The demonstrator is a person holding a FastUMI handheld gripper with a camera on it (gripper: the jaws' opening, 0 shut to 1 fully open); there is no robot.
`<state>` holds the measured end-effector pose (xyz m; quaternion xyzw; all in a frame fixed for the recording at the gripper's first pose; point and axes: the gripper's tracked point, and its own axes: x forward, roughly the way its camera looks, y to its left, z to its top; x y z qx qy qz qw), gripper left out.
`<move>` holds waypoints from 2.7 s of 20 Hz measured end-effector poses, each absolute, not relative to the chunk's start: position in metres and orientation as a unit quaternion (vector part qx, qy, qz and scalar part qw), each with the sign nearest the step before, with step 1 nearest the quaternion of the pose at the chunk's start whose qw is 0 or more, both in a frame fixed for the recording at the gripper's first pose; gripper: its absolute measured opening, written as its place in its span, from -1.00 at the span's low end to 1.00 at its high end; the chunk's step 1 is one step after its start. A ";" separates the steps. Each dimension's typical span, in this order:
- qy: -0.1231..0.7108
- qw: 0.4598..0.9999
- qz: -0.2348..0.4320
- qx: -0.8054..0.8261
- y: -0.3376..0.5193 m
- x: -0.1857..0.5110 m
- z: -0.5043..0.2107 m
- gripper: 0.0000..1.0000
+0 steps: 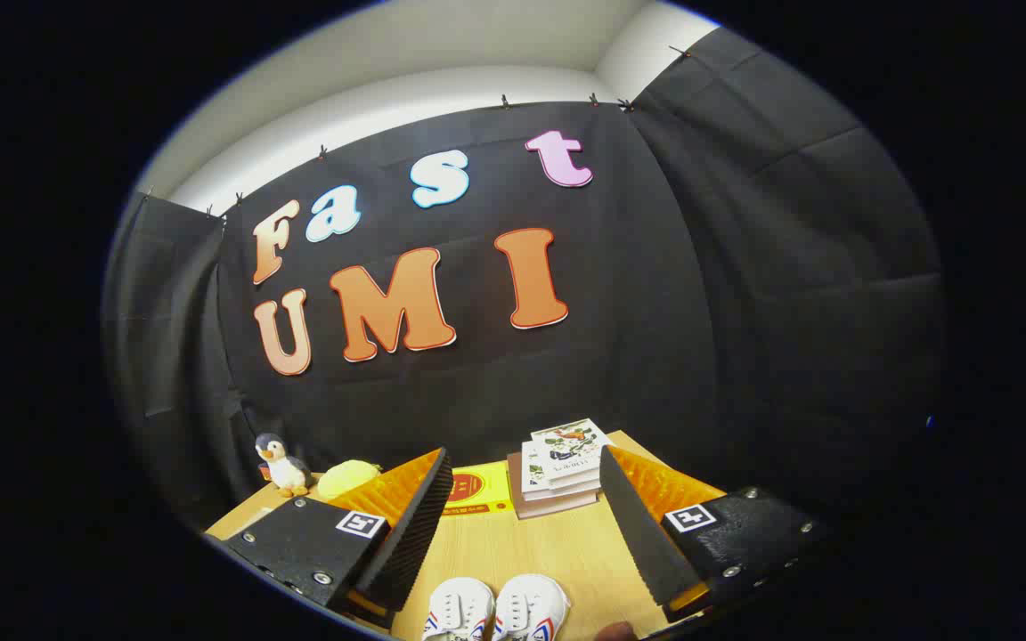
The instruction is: Open the storage box then place both shoes into the box .Put the left shoe in first, then the right shoe, with the right side of both shoes facing outward in a uniform manner.
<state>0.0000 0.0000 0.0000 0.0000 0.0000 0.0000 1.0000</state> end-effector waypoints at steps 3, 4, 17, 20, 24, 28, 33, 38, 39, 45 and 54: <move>0.015 1.000 0.010 -0.003 0.013 -0.001 -0.006 0.96; 0.019 1.000 0.015 -0.008 0.018 -0.002 -0.007 0.97; 0.080 0.993 0.087 -0.007 0.076 -0.001 -0.035 0.97; 0.084 0.991 0.102 -0.001 0.084 -0.002 -0.036 0.97; 0.096 0.990 0.102 0.012 0.081 -0.003 -0.040 0.97; 0.105 0.990 0.093 0.010 0.070 -0.004 -0.046 0.97; 0.119 0.988 0.096 0.009 0.074 -0.005 -0.058 0.97; 0.144 0.982 0.114 0.038 0.088 -0.011 -0.067 0.97; 0.145 0.982 0.117 0.040 0.090 -0.012 -0.068 0.97; 0.161 0.975 0.141 0.054 0.099 -0.020 -0.080 0.97; 0.161 0.979 0.121 0.034 0.090 -0.012 -0.089 0.96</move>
